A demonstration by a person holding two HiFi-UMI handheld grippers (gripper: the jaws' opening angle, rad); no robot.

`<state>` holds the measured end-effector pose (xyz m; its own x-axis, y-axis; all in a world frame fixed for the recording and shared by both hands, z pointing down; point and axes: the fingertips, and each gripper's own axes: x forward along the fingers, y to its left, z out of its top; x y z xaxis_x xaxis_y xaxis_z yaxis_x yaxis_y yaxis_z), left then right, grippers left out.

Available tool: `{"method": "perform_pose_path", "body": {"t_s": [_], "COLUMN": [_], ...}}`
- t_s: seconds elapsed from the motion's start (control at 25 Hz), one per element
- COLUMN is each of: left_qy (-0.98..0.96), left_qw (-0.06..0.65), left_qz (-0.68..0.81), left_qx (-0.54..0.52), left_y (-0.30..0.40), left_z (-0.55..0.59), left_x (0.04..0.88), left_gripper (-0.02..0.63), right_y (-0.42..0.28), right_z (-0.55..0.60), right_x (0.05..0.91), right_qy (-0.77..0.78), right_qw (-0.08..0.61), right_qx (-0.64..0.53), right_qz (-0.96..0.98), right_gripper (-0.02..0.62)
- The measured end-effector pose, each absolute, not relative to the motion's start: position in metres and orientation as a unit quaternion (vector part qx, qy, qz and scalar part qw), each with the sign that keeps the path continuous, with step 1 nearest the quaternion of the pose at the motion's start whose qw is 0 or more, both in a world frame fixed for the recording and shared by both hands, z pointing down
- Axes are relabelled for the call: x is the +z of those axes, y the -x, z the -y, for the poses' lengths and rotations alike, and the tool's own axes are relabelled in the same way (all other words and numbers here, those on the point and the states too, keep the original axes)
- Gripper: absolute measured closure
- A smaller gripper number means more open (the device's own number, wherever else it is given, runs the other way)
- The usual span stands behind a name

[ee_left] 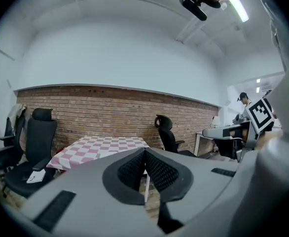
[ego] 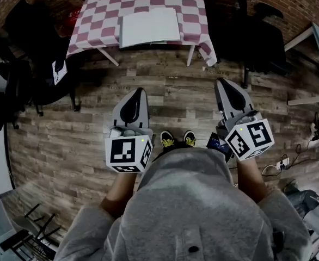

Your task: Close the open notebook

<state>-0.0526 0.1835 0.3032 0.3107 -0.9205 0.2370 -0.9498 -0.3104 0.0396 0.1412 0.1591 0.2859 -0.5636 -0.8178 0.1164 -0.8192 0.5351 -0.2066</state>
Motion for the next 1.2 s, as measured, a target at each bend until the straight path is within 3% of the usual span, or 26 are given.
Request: {"method": "perform_pose_path", "body": {"t_s": [1.2], "left_qy": [-0.819], "left_qw": [0.091], "left_qz": [0.562], "left_qx": [0.071], "left_y": [0.114], "left_z": [-0.182], "left_x": [0.303], "left_gripper": [0.595], "right_y": [-0.072], "right_z": [-0.163], "right_x": [0.281], "right_qy": [-0.471], "right_qw": [0.005], "right_qx": [0.115], "right_qz": [0.874], "right_gripper": [0.569]}}
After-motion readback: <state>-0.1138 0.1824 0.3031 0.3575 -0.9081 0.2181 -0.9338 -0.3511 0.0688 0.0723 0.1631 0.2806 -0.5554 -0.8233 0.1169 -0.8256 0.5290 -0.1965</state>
